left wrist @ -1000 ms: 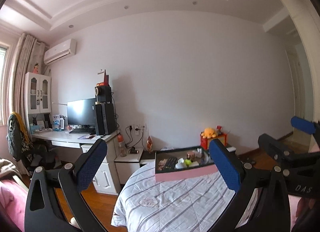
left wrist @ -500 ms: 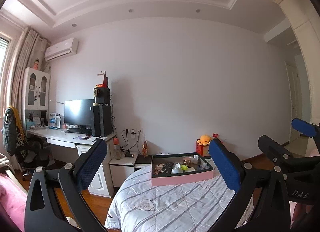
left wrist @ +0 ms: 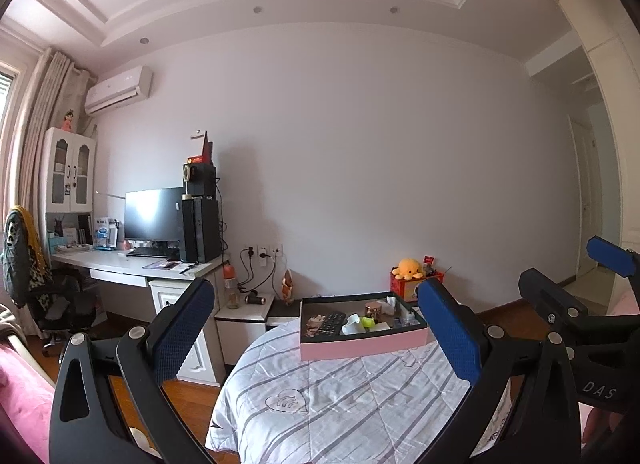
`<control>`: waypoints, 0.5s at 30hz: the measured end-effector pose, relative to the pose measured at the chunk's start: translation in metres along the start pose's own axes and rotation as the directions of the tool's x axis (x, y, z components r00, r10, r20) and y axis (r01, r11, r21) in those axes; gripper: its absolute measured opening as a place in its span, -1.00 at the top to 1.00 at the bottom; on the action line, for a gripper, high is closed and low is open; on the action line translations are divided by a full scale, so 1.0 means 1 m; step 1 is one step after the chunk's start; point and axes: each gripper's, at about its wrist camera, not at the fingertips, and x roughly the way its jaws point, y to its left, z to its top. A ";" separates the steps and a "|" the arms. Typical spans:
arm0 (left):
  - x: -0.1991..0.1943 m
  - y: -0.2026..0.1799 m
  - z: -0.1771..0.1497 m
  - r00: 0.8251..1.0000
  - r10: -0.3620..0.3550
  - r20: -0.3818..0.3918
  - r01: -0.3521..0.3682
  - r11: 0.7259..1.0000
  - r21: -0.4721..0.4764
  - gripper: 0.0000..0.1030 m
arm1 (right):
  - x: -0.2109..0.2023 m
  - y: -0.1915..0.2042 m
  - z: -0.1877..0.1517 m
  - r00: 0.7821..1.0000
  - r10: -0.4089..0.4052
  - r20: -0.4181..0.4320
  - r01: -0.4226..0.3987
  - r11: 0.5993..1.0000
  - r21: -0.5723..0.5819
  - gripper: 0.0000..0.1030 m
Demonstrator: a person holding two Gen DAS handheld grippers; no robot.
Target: Organize rigid objects
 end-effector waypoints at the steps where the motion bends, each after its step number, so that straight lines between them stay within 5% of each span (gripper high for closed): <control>1: 0.000 0.001 -0.001 1.000 0.000 -0.002 0.000 1.000 0.000 -1.00 | 0.000 0.001 -0.001 1.000 -0.001 0.001 0.001 1.000 -0.002 -1.00; 15: -0.007 0.006 -0.001 1.000 0.027 -0.012 -0.027 0.999 0.021 -1.00 | -0.003 -0.001 -0.001 1.000 0.012 -0.014 -0.012 1.000 -0.004 -1.00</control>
